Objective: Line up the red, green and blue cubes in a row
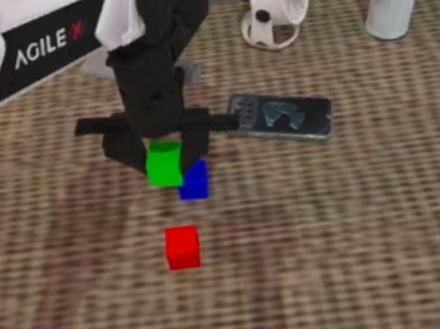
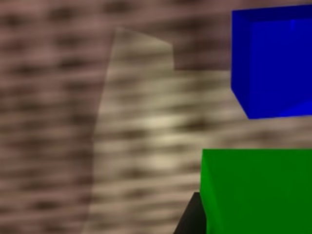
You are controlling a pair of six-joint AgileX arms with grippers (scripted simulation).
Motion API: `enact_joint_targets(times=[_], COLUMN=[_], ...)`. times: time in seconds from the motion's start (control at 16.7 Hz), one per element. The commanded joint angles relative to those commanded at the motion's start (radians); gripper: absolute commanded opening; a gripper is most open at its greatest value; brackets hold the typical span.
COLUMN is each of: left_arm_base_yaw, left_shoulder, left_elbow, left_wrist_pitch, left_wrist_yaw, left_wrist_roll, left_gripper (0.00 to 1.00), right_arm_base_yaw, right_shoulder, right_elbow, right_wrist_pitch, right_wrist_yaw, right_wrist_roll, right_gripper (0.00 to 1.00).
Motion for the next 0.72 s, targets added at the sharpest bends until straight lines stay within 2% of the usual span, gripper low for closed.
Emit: enact_joint_targets(times=[0.18,0.36,0.48,0.72], left_arm_base_yaw=[-0.128,-0.219,-0.245,-0.242], left_shoulder=[-0.019,-0.038,-0.045,-0.041], left_elbow=[-0.01,-0.017,-0.02,-0.017], left_wrist_pitch=[-0.005,-0.004,-0.003,-0.002], left_wrist_yaw=[-0.003,-0.007,-0.008,-0.008], left_wrist_roll=[-0.215,-0.347,-0.381,-0.38], left_gripper=[0.0,0.0,0.0,0.0], right_arm_base_yaw=[0.0,0.0,0.0,0.0], right_shoulder=[0.0,0.0,0.0,0.0], right_elbow=[0.0,0.0,0.0,0.0], right_wrist_pitch=[0.0,0.0,0.0,0.0], right_wrist_yaw=[0.0,0.0,0.0,0.0], right_wrist_roll=[0.0,0.0,0.0,0.0], right_gripper=[1.0,1.0,1.0,1.0])
